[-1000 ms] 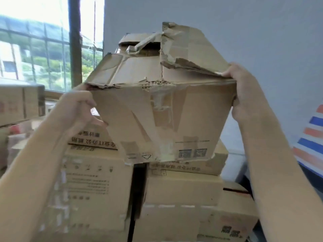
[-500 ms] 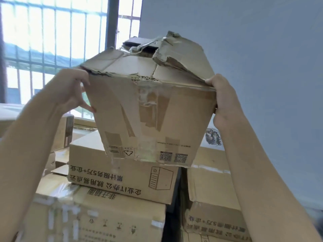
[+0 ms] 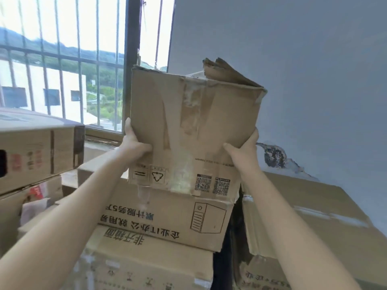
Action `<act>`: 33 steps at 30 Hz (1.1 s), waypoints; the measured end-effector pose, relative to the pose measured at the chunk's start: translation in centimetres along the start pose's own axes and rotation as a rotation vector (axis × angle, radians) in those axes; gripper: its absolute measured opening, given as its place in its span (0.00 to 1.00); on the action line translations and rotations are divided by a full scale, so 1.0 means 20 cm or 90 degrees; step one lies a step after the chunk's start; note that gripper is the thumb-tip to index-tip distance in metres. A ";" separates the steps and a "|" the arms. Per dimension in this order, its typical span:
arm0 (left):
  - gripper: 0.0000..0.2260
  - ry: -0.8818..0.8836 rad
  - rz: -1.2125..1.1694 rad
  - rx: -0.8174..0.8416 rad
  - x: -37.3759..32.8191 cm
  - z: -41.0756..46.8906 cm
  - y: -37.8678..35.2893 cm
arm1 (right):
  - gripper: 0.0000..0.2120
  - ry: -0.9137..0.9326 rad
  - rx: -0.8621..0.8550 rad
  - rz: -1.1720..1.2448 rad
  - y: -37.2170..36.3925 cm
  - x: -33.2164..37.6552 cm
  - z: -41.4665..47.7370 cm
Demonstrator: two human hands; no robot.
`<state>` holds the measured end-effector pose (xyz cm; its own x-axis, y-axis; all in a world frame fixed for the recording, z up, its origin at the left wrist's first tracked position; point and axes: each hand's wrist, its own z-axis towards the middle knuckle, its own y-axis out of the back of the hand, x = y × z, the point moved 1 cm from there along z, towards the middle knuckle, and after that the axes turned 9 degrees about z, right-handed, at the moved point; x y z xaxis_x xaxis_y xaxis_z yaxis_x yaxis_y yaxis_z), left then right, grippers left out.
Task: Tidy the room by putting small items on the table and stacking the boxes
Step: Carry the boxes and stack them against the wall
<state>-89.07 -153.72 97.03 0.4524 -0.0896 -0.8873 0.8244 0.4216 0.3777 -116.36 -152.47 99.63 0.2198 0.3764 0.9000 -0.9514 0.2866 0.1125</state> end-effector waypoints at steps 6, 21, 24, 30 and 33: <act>0.40 0.056 0.167 -0.012 0.37 -0.18 -0.19 | 0.39 -0.118 0.021 0.028 -0.03 -0.34 -0.08; 0.29 0.204 0.169 0.070 0.51 -0.67 -0.17 | 0.36 -0.261 0.029 -0.070 -0.03 -0.61 -0.43; 0.21 0.271 0.075 0.029 0.61 -0.94 -0.08 | 0.32 -0.252 0.059 -0.001 0.00 -0.66 -0.62; 0.09 0.512 -0.066 -0.177 0.89 -1.75 0.01 | 0.31 -0.355 0.330 -0.007 0.02 -0.81 -1.25; 0.06 0.603 -0.090 -0.224 0.97 -2.14 -0.01 | 0.29 -0.378 0.430 -0.018 -0.03 -0.84 -1.46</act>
<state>-94.96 -116.90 68.36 -0.2215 0.5275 -0.8202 0.6340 0.7169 0.2899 -113.19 -133.17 72.07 0.2751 -0.1935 0.9417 -0.9126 -0.3606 0.1925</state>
